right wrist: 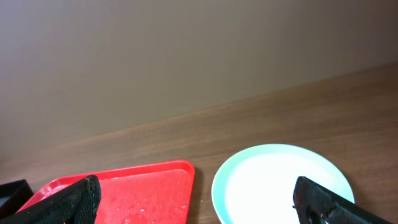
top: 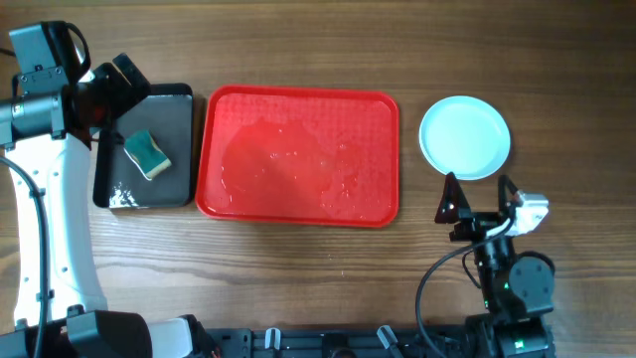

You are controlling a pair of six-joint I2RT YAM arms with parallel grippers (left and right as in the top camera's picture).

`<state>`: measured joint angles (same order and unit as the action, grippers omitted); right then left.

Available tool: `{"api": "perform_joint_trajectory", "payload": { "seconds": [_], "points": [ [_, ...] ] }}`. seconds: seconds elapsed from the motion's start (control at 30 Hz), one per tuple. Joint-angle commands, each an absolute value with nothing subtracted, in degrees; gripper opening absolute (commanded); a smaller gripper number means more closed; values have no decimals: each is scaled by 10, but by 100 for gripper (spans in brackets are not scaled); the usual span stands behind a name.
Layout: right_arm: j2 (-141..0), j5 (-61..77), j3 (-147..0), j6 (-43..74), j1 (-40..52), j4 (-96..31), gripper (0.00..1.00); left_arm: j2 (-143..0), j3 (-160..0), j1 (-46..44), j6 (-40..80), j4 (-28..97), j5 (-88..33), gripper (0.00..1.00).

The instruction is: Clean dirty plates on tray and stack at the side

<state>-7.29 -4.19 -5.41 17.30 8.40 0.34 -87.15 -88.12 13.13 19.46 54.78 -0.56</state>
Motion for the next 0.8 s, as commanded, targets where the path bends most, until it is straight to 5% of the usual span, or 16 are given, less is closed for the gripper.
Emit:
{"api": "perform_joint_trajectory", "payload": {
  "seconds": [0.0,0.77],
  "points": [
    [-16,-49,-13,196,82,5,100,-874,-881,130,202,547,-10,100],
    [-10,-25,-3,182,82,7,100,-874,-881,130,202,547,-10,100]
  ]
}}
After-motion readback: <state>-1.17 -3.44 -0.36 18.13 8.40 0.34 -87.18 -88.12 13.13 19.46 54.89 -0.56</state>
